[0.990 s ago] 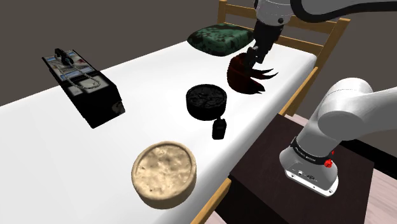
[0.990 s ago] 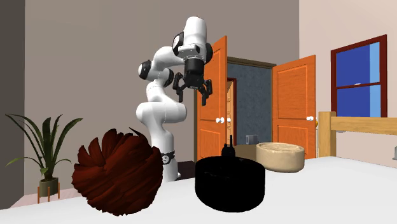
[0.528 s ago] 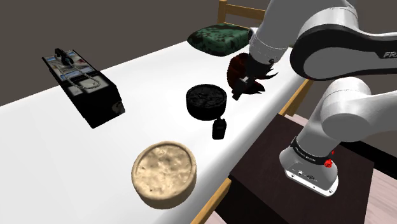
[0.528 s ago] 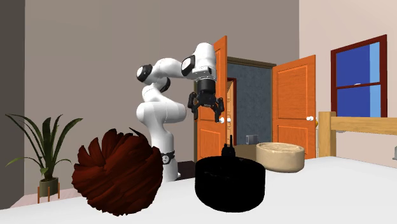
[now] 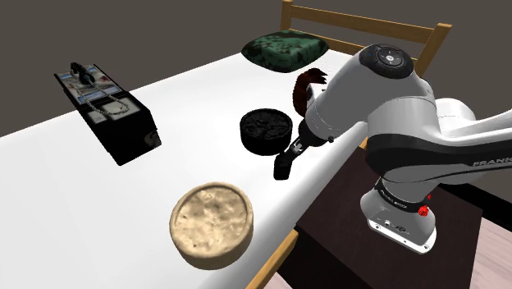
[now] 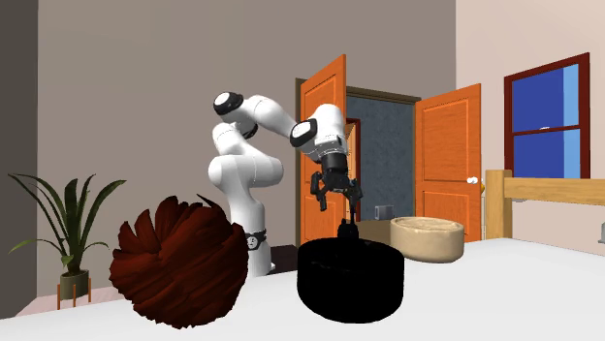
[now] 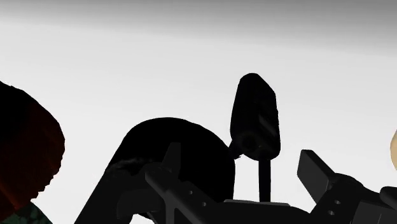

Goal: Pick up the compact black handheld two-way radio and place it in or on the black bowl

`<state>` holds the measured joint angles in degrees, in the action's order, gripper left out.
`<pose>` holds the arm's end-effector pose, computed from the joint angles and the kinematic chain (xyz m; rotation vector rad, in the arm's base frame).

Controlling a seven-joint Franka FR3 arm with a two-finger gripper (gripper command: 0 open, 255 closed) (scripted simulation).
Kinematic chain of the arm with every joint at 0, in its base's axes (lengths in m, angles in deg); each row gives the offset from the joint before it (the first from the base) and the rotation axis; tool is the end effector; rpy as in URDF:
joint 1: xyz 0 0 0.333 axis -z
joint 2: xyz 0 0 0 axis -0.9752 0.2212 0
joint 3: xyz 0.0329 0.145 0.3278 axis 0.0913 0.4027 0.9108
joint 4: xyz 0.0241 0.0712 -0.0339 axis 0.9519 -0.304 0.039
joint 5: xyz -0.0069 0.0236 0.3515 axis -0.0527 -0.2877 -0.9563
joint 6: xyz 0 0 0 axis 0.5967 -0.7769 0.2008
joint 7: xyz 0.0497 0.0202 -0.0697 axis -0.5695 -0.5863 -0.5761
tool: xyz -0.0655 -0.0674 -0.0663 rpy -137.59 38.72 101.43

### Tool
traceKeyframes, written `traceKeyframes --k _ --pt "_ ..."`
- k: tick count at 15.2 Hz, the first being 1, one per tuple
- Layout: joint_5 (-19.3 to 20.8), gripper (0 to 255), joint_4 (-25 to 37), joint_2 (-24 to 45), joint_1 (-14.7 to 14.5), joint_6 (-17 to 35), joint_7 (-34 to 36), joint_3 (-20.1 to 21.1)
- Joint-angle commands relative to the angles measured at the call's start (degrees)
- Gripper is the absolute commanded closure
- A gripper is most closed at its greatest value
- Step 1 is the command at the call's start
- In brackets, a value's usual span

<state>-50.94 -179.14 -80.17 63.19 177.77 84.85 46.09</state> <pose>0.1435 0.1864 0.4054 2.9302 0.0841 0.6280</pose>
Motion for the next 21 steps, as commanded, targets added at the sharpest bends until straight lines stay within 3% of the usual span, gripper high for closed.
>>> traceKeyframes --k 1,9,16,17,21 --pt "-0.71 0 0.29 3.72 1.11 5.58 3.93 5.23" --pt "-0.05 0 -0.99 11.98 7.0 16.14 4.72 9.64" --pt "-0.05 0 -0.99 11.98 7.0 16.14 4.72 9.64" --pt "-0.05 255 -0.99 11.97 7.0 16.14 4.72 9.64" --pt "-0.06 255 -1.0 11.96 6.97 16.12 4.73 9.64"
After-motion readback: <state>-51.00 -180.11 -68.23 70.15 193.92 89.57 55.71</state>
